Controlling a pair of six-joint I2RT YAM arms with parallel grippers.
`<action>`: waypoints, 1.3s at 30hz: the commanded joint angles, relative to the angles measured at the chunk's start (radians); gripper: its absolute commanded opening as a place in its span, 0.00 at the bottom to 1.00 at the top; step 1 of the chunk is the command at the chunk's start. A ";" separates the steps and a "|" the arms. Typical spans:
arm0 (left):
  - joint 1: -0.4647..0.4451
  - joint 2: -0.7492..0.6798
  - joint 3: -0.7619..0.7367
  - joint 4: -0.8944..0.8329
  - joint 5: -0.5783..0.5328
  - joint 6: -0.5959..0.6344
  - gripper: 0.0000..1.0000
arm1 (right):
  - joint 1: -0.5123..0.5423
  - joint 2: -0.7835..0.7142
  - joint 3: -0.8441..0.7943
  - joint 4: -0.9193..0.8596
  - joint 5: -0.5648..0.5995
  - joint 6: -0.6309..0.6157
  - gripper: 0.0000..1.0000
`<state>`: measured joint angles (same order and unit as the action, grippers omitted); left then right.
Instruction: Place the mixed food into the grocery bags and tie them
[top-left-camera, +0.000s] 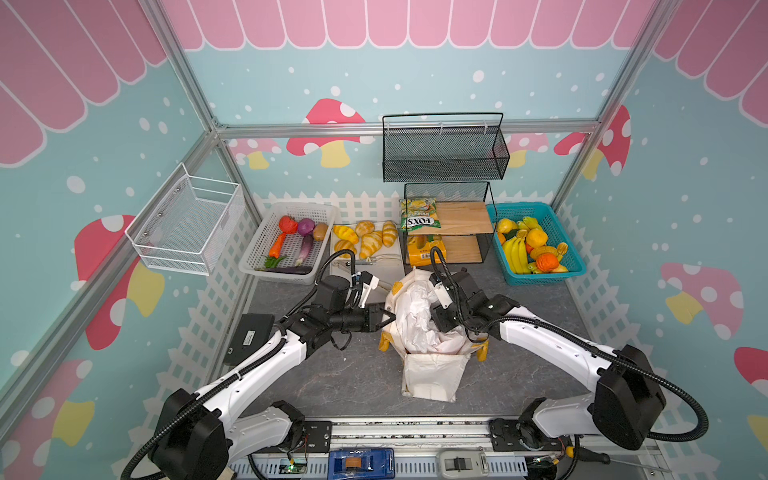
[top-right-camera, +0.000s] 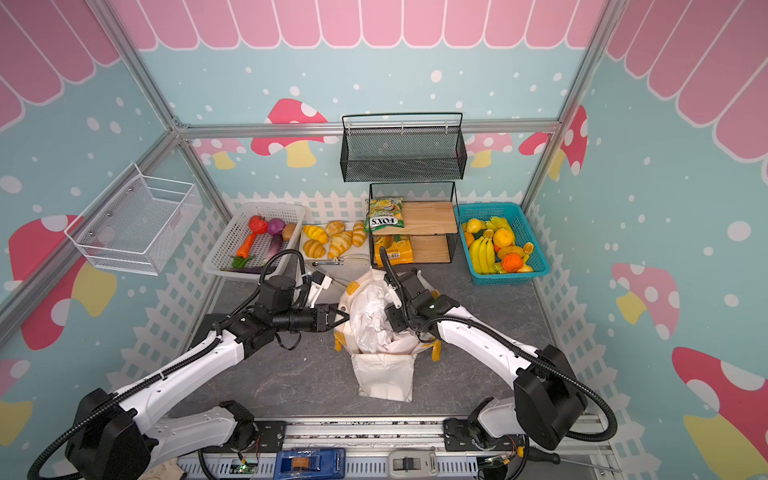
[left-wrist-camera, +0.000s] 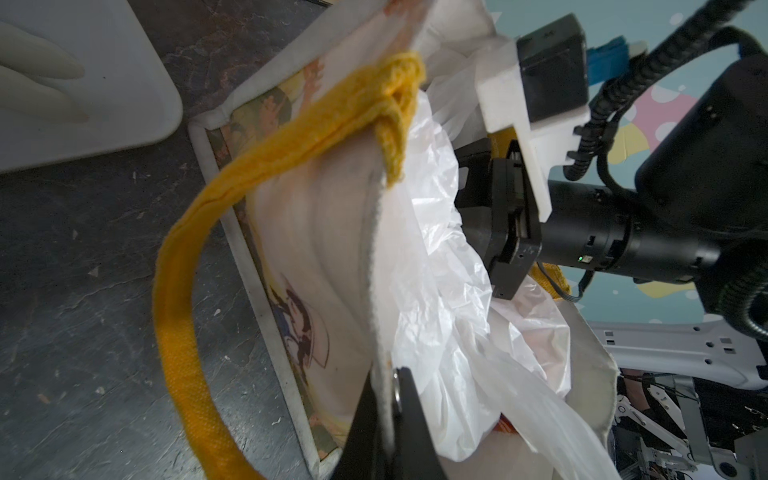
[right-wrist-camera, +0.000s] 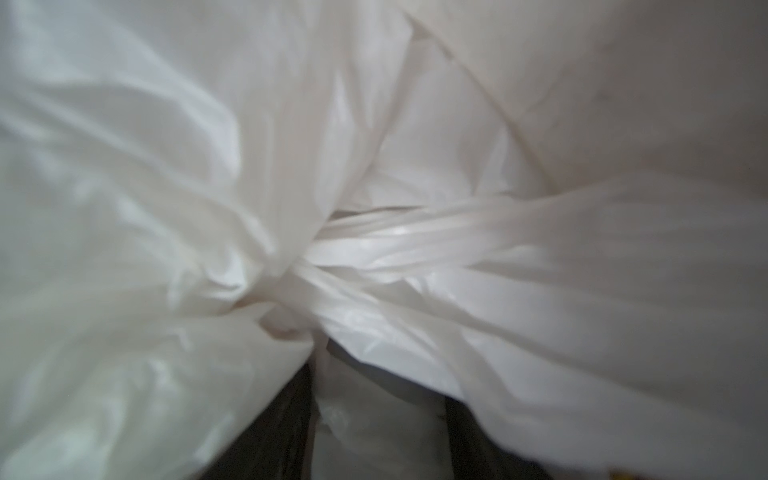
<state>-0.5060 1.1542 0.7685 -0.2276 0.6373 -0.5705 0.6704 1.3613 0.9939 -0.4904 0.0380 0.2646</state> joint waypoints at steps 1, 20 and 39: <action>0.005 -0.026 0.013 -0.001 -0.003 0.024 0.00 | 0.007 -0.086 0.063 -0.126 0.021 -0.053 0.61; -0.007 -0.032 0.047 -0.005 0.001 0.043 0.00 | 0.088 -0.009 -0.005 -0.034 -0.242 -0.212 0.58; -0.008 -0.099 0.050 -0.036 -0.112 0.120 0.00 | -0.015 -0.250 0.128 0.040 -0.058 -0.160 0.86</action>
<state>-0.5182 1.0908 0.7864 -0.2733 0.5743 -0.5060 0.7025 1.1656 1.0904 -0.4740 -0.0868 0.0849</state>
